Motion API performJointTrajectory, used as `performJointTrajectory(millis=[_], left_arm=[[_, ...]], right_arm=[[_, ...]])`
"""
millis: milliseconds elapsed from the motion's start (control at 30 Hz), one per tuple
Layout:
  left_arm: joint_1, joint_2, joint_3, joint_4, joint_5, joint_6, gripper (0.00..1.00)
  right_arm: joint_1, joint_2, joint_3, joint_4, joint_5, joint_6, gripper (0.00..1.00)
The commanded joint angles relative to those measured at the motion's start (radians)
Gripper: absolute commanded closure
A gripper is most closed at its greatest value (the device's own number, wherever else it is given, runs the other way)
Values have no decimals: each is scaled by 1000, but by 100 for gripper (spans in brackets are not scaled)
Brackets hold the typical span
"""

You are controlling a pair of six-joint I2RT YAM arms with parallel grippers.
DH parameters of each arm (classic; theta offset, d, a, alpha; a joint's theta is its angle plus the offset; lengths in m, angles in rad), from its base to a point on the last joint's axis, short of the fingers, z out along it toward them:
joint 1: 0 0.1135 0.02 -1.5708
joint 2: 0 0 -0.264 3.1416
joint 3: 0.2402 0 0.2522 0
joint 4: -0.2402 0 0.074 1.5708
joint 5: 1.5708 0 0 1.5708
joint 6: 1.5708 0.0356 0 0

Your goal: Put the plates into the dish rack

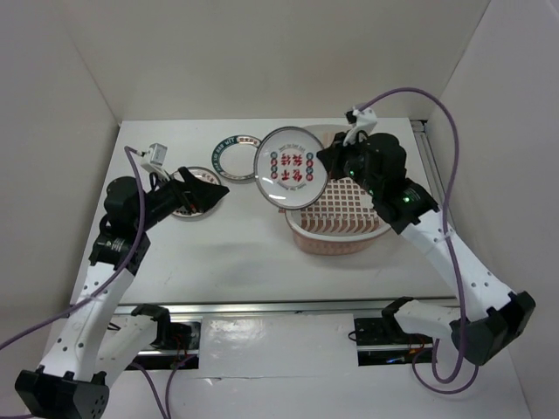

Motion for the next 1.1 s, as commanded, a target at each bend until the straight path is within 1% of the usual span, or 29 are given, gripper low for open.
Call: performJointTrajectory(millis=[0,33,67,133,167,267,367,500,633,767,867,1067], left_arm=[[-2,-43,79,-131,-35,69,0],[-2,-43,91,-167,-35,82,0],[-2,-53,111,-202,-64,101,0],[-2,-64,122,-292,-73,110,0],[-2,-64,122,-311,-86,121,0],[-2,-76,88,-351,-76,148,0],[-2,-76,74,-378,-90,176,0],[-2,-86,65,-402,-132,222,0],[-2,-86,44,-402,-164,231,0],[-2,-86,16,-402,-164,231,0],[-2,-86,16,-402,-164,231,0],[-2,-86,16,-402,-176,231,0]], right_arm=[[-8,-119,116,-37,324,-34,100],[-8,-119,116,-48,372,-34,100],[-8,-130,127,-76,485,-43,100],[-8,-130,136,-105,574,-60,100],[-8,-107,148,-140,643,-72,100],[-8,-69,179,-240,760,-71,100],[-8,-58,146,-251,760,-57,100],[1,-58,72,-251,716,-36,100],[10,-49,-17,-202,626,-36,100],[24,-13,-52,-202,636,-26,100],[61,7,-62,-202,645,-26,100],[108,39,-94,-234,710,17,100]])
